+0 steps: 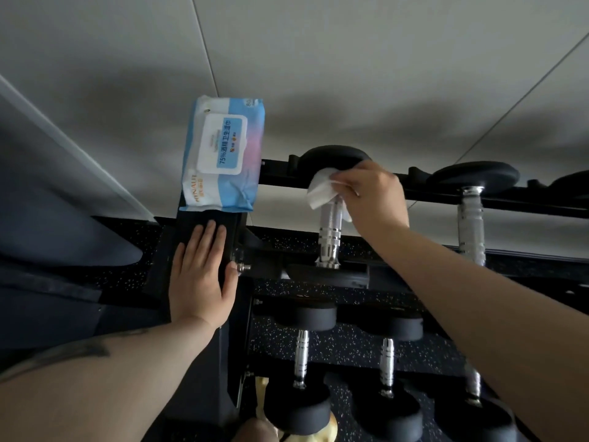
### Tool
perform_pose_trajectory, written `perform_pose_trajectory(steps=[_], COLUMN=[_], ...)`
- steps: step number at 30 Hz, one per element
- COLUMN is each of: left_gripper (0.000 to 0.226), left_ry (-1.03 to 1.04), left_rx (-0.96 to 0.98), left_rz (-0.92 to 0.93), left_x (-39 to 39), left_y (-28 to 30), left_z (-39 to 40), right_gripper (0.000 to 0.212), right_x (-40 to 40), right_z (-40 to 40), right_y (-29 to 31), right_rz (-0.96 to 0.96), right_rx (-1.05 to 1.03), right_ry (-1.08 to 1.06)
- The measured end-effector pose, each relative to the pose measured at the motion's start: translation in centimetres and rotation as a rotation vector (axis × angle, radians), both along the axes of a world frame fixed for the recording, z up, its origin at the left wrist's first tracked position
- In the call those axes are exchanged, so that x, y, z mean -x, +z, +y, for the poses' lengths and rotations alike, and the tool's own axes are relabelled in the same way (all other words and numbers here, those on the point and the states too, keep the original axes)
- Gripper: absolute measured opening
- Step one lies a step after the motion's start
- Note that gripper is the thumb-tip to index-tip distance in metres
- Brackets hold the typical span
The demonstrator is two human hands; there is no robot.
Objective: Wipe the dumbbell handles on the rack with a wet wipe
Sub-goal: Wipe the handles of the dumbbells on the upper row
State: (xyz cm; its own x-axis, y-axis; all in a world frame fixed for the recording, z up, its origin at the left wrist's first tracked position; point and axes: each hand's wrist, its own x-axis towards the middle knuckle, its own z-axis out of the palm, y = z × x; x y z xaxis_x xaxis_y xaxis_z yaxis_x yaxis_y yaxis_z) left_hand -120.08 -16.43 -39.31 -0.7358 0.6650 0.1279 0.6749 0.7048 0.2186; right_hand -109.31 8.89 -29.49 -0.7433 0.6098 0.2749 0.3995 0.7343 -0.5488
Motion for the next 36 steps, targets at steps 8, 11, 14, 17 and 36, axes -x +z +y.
perform_pose_trajectory(steps=[8, 11, 14, 17, 36], left_gripper=[0.061, 0.061, 0.061, 0.06, 0.062], left_ry=[0.002, 0.002, 0.004, 0.0, -0.003], left_rx=[0.028, 0.028, 0.029, 0.03, 0.035], left_rz=[0.01, 0.006, 0.007, 0.01, 0.005], left_x=[0.0, -0.1, -0.1, 0.0, 0.0], left_y=[0.1, 0.2, 0.2, 0.2, 0.2], left_z=[0.2, 0.1, 0.1, 0.1, 0.1], right_gripper=[0.019, 0.016, 0.014, 0.012, 0.015], right_x=[-1.6, 0.4, 0.4, -1.4, 1.7], right_z=[-2.8, -1.7, -1.8, -2.4, 0.2], right_y=[-1.2, -0.1, -0.4, -1.7, -1.2], right_rz=[0.054, 0.072, 0.117, 0.114, 0.377], right_rx=[0.253, 0.411, 0.585, 1.063, 1.76], right_ry=[-0.285, -0.389, -0.492, -0.545, -0.451])
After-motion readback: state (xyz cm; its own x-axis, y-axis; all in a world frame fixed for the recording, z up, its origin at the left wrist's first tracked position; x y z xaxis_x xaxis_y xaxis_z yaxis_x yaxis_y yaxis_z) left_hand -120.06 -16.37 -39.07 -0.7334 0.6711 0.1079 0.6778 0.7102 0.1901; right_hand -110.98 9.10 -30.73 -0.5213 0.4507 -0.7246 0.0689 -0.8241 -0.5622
